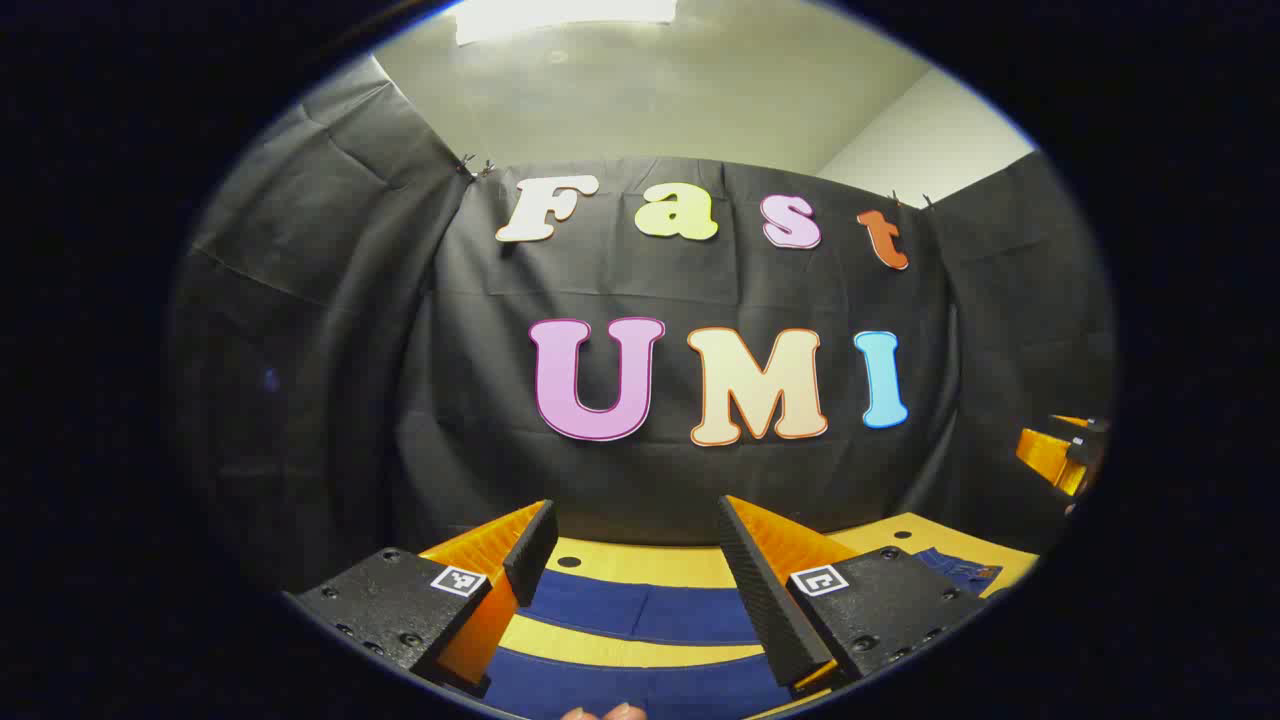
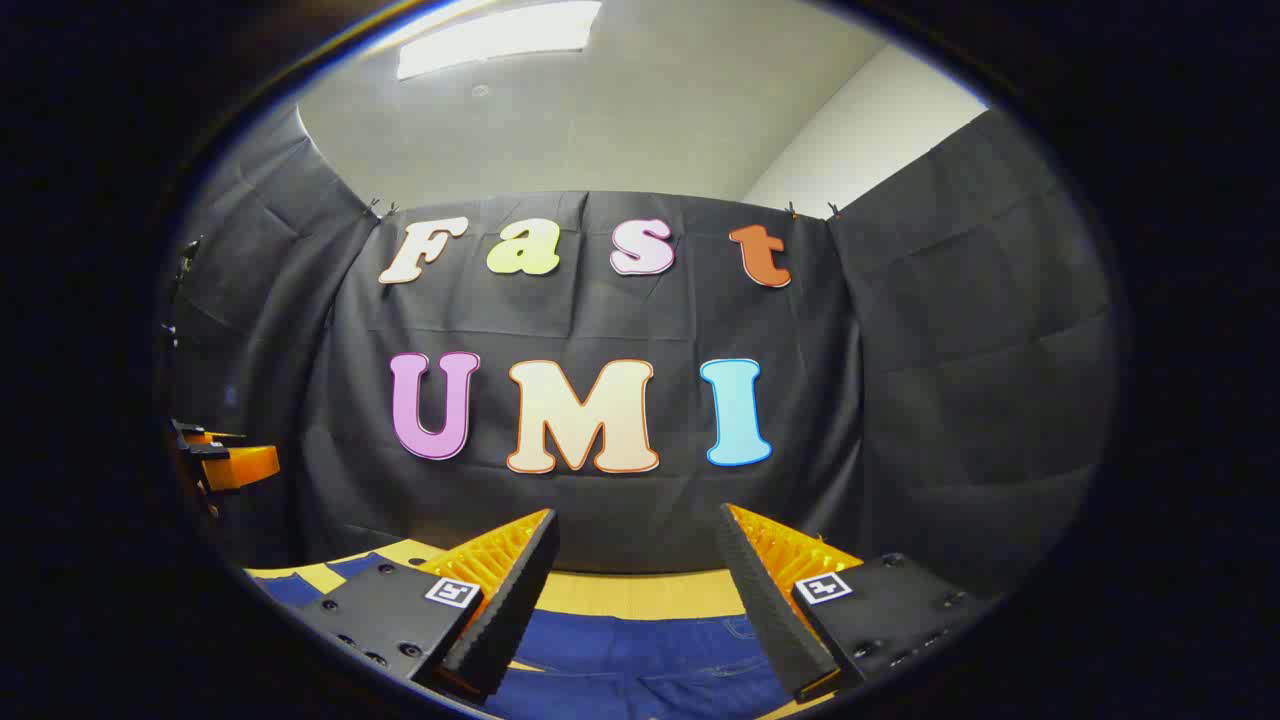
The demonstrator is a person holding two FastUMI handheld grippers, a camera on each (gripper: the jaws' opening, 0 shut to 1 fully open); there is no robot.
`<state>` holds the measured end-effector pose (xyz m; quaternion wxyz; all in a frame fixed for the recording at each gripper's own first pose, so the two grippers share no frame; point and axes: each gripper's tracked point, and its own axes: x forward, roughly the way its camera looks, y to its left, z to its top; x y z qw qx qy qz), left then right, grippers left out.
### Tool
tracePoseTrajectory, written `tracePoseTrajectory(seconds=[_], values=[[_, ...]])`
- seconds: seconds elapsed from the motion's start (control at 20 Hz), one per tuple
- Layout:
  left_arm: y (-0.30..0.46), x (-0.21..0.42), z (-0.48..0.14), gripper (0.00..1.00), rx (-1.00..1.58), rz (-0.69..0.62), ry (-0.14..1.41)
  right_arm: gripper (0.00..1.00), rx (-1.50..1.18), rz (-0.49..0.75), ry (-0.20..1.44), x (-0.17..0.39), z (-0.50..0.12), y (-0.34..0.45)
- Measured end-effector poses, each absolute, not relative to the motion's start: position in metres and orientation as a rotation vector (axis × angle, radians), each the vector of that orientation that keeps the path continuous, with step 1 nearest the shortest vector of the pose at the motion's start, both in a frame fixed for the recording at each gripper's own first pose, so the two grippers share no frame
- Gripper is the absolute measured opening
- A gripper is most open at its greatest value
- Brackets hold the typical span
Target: Grasp the waist and the cuffs of the jeans and fold them to make the two legs overlap; first hold the waist and fold one-third of the jeans toward the cuffs, then hold the cuffs and fold the remaining one-third in the same direction to finish folding.
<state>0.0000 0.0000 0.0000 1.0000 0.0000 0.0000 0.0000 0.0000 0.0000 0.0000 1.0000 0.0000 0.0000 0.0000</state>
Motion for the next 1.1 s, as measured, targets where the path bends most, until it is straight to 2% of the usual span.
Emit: tracePoseTrajectory(seconds=[0.75, 1.1], values=[[0.015, 0.003, -0.017, 0.94, 0.052, 0.008, 0.044, 0.98, -0.017, 0.001, 0.008, 0.012, -0.005, 0.004], [0.041, -0.013, -0.064, 0.92, 0.248, -0.034, 0.157, 0.99, -0.019, -0.001, 0.022, 0.011, -0.026, 0.005]])
